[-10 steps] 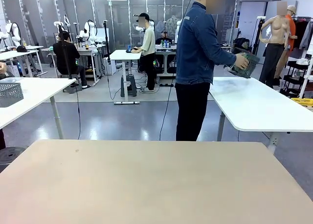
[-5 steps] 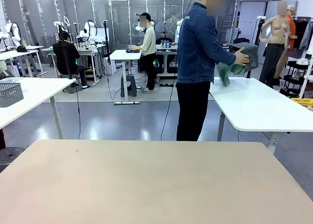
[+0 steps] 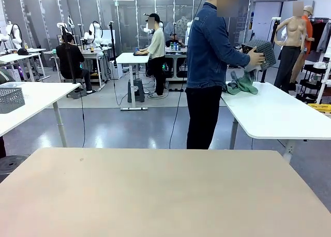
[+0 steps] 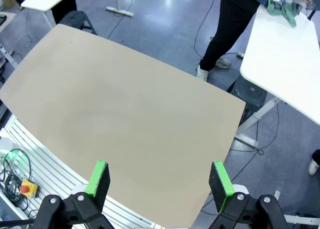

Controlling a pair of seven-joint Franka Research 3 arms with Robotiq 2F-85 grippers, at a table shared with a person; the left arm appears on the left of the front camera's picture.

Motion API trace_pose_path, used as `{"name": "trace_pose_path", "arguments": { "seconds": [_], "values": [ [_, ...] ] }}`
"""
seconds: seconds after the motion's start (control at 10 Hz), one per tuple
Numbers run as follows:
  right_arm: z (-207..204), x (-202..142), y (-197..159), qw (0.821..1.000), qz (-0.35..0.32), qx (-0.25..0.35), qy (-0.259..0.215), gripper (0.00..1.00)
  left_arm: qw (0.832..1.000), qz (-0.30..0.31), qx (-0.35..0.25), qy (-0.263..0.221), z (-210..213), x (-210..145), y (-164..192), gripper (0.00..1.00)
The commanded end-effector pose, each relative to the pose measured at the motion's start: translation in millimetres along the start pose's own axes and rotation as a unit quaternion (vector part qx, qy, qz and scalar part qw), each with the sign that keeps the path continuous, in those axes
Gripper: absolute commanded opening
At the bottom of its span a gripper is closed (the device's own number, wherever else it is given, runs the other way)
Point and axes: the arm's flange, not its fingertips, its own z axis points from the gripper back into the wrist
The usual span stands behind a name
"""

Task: Fold the towels and place them in the basket.
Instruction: When a person lays out a Towel with hook on the table, fold it in half twice.

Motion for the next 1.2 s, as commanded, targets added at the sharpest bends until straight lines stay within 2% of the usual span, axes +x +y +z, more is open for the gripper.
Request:
{"name": "trace_pose_path", "arguments": {
  "seconds": [0.0, 1.1],
  "values": [
    [0.0, -0.1, 0.1, 1.0, 0.0, 0.001, 0.0, 1.0, 1.0, -0.005, -0.004, -0.002, 1.6, 1.3, -1.9, 1.0],
    [0.0, -0.1, 0.1, 1.0, 0.0, 0.001, 0.0, 1.0, 1.0, -0.005, -0.004, -0.002, 1.6, 1.3, -1.9, 1.0]
  ]
}}
